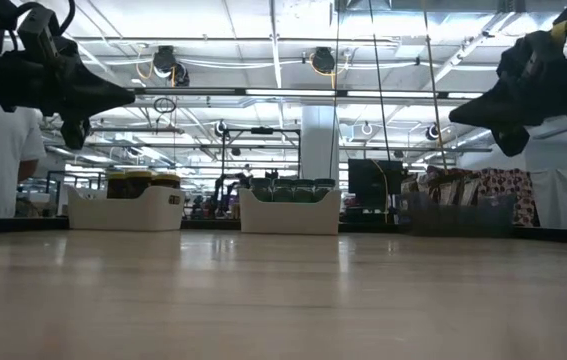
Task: Sort spices by type
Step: Return to Home Position
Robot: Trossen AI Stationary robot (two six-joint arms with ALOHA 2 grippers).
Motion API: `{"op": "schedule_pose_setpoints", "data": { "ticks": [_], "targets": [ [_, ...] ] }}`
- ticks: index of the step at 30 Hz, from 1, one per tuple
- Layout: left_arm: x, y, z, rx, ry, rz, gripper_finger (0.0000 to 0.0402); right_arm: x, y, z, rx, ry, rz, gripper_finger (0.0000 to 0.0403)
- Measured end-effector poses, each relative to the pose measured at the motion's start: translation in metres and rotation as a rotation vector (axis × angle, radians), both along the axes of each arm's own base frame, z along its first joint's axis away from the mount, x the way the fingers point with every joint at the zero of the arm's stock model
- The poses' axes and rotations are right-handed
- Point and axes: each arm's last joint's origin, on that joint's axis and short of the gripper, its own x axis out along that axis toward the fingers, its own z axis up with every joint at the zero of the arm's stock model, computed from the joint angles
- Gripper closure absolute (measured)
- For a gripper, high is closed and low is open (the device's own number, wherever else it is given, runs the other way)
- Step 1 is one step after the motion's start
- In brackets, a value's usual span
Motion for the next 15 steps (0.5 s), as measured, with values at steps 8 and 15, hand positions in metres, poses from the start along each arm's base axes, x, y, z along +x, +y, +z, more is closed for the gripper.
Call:
{"op": "schedule_pose_setpoints", "data": {
  "ticks": [8, 15],
  "targets": [
    [0.000, 0.001, 0.000, 0.015, 0.004, 0.052, 0.0393, 0.005, -0.001, -0.025, 0.005, -0.023, 0.011, 0.0403],
    [0.000, 0.001, 0.000, 0.013, 0.003, 0.052, 0.0393, 0.005, 0.000, -0.021, -0.084, -0.044, 0.043, 0.0403]
  ]
}}
